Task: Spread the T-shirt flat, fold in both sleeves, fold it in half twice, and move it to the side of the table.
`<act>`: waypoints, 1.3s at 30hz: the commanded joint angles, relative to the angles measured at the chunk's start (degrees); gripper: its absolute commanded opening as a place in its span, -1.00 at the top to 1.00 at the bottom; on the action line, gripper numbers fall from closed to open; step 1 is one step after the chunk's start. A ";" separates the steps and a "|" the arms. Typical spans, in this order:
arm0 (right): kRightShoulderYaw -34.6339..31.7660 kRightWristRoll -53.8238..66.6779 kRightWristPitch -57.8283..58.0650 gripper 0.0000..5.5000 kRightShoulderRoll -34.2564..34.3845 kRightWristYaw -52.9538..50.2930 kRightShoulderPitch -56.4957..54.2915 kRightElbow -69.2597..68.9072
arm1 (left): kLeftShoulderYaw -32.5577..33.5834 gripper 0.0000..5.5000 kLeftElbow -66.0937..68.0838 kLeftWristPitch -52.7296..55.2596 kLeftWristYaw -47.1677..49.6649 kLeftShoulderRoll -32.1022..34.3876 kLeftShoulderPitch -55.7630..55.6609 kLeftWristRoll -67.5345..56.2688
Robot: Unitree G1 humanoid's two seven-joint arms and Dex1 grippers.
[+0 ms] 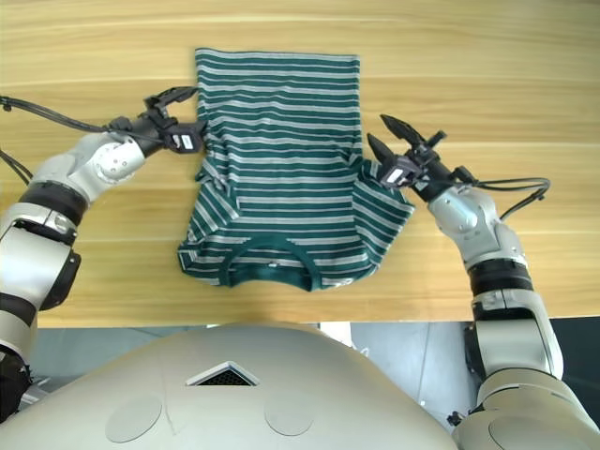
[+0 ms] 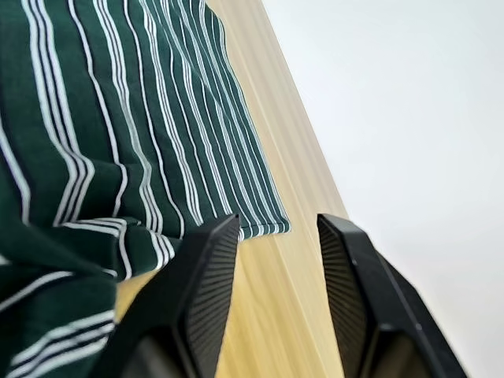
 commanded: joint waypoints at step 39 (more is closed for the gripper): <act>-8.08 -12.88 22.95 0.34 -5.74 2.33 34.52 -30.22 | 26.51 -0.15 -32.33 12.93 16.73 6.31 15.87 -10.39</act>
